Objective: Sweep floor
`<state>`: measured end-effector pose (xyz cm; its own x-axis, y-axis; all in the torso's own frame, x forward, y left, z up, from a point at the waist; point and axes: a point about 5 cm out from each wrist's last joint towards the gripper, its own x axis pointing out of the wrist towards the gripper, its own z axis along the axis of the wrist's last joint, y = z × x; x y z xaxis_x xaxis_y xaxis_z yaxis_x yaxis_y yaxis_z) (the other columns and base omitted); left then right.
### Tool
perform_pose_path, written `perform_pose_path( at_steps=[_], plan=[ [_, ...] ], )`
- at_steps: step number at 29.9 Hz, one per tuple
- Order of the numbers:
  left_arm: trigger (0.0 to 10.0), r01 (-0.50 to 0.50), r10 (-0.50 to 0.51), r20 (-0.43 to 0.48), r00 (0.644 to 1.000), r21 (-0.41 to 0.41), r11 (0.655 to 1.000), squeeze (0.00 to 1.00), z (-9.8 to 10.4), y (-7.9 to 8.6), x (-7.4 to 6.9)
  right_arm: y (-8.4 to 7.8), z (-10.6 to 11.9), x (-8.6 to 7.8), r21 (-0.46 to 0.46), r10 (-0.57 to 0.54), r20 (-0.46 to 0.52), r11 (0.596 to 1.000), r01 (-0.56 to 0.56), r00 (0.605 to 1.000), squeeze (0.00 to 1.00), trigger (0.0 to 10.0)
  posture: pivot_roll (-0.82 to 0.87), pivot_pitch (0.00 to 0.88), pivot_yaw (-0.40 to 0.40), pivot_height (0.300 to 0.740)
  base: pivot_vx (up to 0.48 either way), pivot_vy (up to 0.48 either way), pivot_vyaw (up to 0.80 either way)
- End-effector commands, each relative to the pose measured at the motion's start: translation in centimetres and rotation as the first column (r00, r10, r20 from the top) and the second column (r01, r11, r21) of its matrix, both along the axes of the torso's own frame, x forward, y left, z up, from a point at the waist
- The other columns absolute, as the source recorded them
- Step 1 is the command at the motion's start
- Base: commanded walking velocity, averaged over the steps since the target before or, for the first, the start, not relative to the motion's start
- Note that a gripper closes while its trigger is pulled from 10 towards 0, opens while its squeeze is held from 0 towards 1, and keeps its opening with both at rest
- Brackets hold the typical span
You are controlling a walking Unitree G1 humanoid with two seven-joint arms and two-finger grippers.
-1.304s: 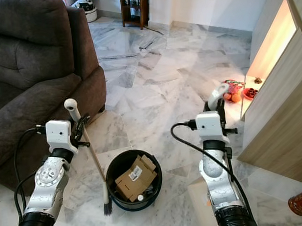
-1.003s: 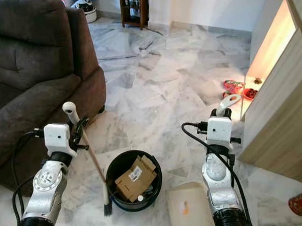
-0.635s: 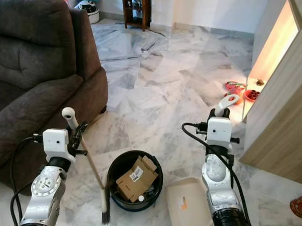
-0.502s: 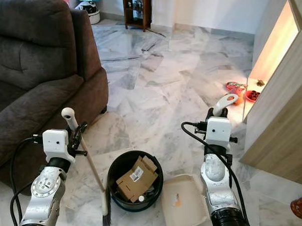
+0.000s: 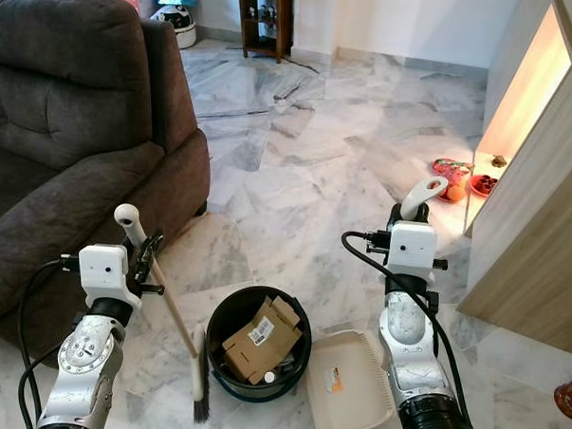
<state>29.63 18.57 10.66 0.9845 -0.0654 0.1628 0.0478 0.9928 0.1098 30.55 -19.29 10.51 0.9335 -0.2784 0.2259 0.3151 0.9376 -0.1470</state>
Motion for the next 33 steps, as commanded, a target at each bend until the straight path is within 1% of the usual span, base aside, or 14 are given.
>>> perform_pose_path(
  at_steps=[1,9,33],
  plan=[
    [10.0,-0.007,0.007,0.057,0.998,-0.004,1.000,0.00,1.45,0.17,0.36,0.03,1.38,0.37,-0.012,0.011,0.059,1.000,-0.010,0.998,0.00,10.0,-0.01,0.053,-0.013,0.740,0.000,0.000,0.00],
    [10.0,-0.009,0.009,0.063,0.998,-0.006,1.000,0.00,1.59,0.18,0.43,0.14,1.42,0.40,-0.013,0.017,0.057,1.000,-0.016,0.998,0.00,10.0,-0.02,0.071,-0.018,0.740,0.000,0.000,0.00],
    [10.0,-0.012,0.013,0.077,0.997,-0.013,1.000,0.00,1.90,0.24,0.58,0.46,1.29,0.47,-0.013,0.045,0.045,0.999,-0.045,0.998,0.00,10.0,-0.02,0.078,-0.017,0.740,0.000,0.000,0.00]
  ],
)
